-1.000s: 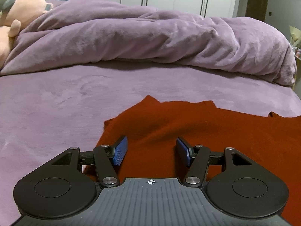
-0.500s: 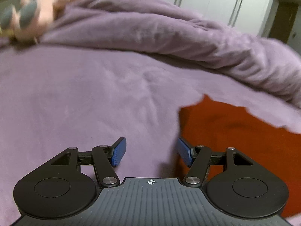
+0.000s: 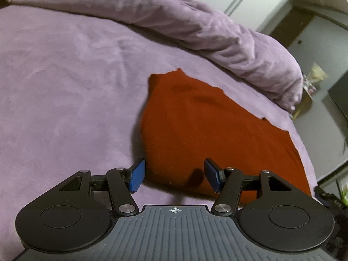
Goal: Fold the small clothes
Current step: 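Grasp the folded cardigan edge with the left gripper and fold it over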
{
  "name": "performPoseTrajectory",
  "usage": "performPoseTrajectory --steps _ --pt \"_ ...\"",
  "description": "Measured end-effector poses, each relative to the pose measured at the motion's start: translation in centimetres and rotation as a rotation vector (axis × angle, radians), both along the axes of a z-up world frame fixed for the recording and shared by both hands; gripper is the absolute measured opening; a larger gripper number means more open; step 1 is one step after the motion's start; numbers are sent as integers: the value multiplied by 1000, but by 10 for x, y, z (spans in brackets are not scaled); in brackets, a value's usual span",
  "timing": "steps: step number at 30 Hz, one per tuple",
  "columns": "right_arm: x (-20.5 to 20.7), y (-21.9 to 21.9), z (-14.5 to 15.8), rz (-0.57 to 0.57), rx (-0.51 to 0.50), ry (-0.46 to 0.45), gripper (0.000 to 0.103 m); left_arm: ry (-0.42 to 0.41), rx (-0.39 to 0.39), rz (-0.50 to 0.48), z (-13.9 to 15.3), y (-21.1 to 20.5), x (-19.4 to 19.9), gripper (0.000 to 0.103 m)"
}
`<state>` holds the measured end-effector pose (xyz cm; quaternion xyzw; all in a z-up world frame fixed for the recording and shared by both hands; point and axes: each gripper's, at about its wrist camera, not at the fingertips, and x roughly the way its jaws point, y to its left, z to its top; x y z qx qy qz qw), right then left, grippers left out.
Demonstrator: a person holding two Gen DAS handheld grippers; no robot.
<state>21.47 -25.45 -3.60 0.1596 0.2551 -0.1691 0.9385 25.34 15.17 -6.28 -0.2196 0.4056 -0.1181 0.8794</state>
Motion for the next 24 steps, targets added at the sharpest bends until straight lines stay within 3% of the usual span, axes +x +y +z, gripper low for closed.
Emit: performPoseTrajectory --steps 3,7,8,12,14,16,18,20,22,24 --pt "-14 -36 -7 -40 16 73 37 14 4 -11 -6 -10 5 64" --pt "-16 -69 -23 10 213 82 37 -2 44 -1 -6 -22 7 65" --pt "-16 -71 -27 29 240 74 35 -4 49 5 -5 -24 7 64" --pt "-4 -65 -26 78 211 58 6 -4 91 8 0 -25 7 52" --pt "-6 -63 -18 106 223 7 6 -1 94 10 2 -23 7 49" --pt "-13 -71 -11 114 341 -85 5 -4 87 15 5 -19 6 48" --pt "-12 -70 -6 57 239 -52 5 -1 87 15 5 -17 6 48" --pt "3 -62 -12 4 73 102 4 11 94 11 4 -15 6 47" --pt "12 -52 -19 -39 -75 217 0 35 96 15 2 -12 3 54" --pt "12 -48 -15 -77 -144 234 0 50 65 -1 1 -6 -1 57"
